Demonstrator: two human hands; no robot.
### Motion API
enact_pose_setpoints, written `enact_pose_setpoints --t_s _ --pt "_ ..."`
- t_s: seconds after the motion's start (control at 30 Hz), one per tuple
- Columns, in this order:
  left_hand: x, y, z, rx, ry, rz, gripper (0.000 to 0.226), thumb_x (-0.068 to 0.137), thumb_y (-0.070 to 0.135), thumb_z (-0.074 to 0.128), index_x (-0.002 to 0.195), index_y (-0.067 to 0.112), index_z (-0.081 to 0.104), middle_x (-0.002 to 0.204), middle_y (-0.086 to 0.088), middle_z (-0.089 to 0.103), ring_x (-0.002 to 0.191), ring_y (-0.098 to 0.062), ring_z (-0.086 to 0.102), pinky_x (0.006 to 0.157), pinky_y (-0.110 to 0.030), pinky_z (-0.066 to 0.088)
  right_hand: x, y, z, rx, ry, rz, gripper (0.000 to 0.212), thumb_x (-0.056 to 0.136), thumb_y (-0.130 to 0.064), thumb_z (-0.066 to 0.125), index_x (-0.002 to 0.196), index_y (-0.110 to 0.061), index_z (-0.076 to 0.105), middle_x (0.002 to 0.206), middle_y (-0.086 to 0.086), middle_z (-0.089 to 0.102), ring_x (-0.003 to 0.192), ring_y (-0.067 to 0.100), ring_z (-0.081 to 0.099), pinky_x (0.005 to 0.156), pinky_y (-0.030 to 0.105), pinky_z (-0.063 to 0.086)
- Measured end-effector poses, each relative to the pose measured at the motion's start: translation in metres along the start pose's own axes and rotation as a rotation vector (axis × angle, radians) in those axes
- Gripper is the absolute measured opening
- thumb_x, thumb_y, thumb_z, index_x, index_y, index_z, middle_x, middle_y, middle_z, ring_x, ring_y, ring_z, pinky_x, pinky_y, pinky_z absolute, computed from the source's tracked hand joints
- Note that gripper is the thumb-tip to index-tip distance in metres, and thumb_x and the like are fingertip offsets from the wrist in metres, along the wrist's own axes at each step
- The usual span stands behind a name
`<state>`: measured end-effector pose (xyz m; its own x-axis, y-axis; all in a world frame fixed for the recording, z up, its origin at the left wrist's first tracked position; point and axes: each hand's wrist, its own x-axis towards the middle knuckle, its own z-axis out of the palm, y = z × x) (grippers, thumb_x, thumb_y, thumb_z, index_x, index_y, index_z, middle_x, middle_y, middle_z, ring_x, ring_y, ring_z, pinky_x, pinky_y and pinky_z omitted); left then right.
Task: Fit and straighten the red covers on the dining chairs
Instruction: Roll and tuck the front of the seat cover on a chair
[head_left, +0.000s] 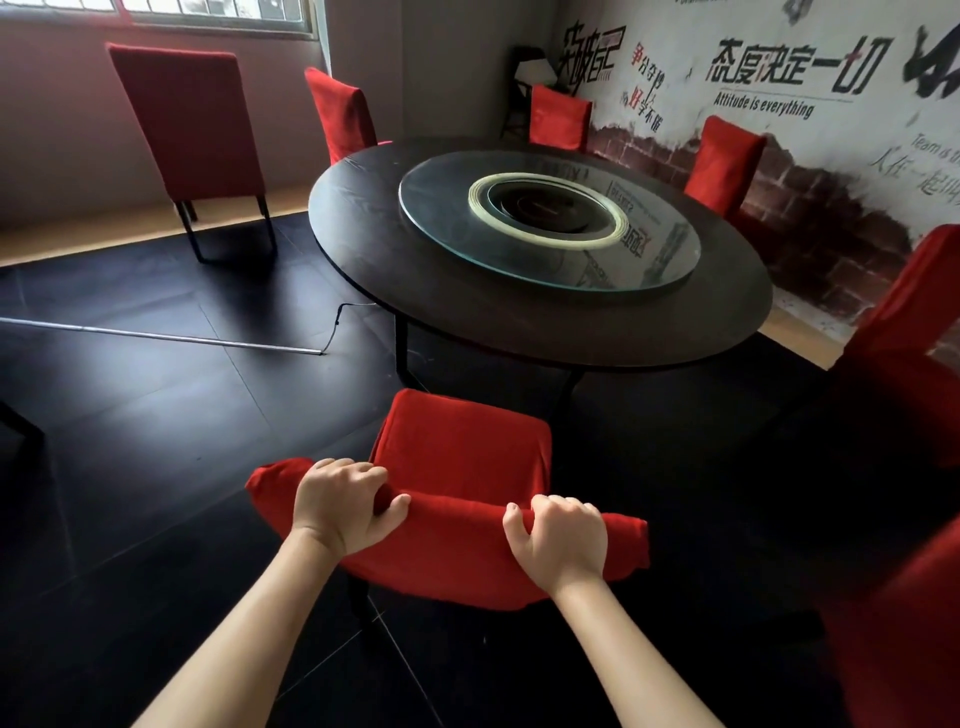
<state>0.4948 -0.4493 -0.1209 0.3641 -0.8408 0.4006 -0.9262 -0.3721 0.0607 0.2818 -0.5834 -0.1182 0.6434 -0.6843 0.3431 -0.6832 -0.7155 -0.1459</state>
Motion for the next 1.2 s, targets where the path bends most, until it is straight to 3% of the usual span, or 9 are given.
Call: enact_pose_setpoints --t_s 0.17,0.27,0.43,0.63,0.83,1.2 --pt "-0.003 0.005 -0.01 -0.01 -0.02 -0.065 0.048 0.072 0.055 0.041 0.051 0.015 0.057 0.049 0.002 0.057 0.048 -0.024 0.058 0.058 -0.031 0.05 0.013 -0.002 -0.006 0.001 -0.271 0.115 0.06 0.088 -0.064 0.032 0.068 -0.016 0.061 0.07 0.0 0.067 0.068 0.02 0.065 0.067 0.031 0.051" --pt "-0.005 0.011 -0.015 -0.062 -0.037 -0.178 0.048 0.073 0.057 0.042 0.057 0.016 0.061 0.054 0.002 0.061 0.054 -0.023 0.061 0.068 -0.033 0.05 0.031 -0.015 -0.011 0.053 -0.293 0.085 0.061 0.089 -0.065 0.035 0.083 -0.015 0.069 0.079 0.001 0.071 0.077 0.022 0.067 0.07 0.033 0.054" --pt "0.002 0.011 -0.033 -0.106 0.025 -0.286 0.05 0.073 0.058 0.045 0.085 0.02 0.075 0.074 0.003 0.072 0.072 -0.022 0.069 0.081 -0.037 0.048 0.067 -0.043 -0.015 0.137 -0.255 -0.027 0.059 0.091 -0.062 0.038 0.104 -0.013 0.069 0.098 0.004 0.073 0.093 0.024 0.068 0.077 0.034 0.05" --pt "-0.007 -0.031 -0.065 -0.056 0.126 -0.438 0.048 0.072 0.054 0.047 0.091 0.02 0.076 0.08 0.002 0.072 0.079 -0.023 0.068 0.088 -0.035 0.036 0.107 -0.095 -0.006 0.23 -0.289 -0.141 0.055 0.094 -0.056 0.042 0.125 -0.014 0.06 0.112 0.007 0.07 0.106 0.027 0.064 0.087 0.036 0.047" --pt "-0.041 -0.129 -0.099 0.035 0.169 -0.581 0.055 0.075 0.056 0.044 0.1 0.017 0.075 0.092 0.0 0.074 0.088 -0.022 0.068 0.092 -0.037 0.03 0.143 -0.219 0.019 0.301 -0.261 -0.288 0.057 0.093 -0.055 0.044 0.134 -0.016 0.054 0.111 0.007 0.07 0.105 0.028 0.064 0.082 0.034 0.047" --pt "-0.069 -0.39 -0.142 0.16 0.194 -0.718 0.064 0.076 0.059 0.039 0.108 0.015 0.072 0.1 -0.003 0.073 0.098 -0.024 0.067 0.101 -0.046 0.03 0.226 -0.453 0.083 0.34 -0.285 -0.364 0.06 0.095 -0.054 0.041 0.143 -0.018 0.045 0.122 0.004 0.066 0.109 0.026 0.062 0.079 0.031 0.045"
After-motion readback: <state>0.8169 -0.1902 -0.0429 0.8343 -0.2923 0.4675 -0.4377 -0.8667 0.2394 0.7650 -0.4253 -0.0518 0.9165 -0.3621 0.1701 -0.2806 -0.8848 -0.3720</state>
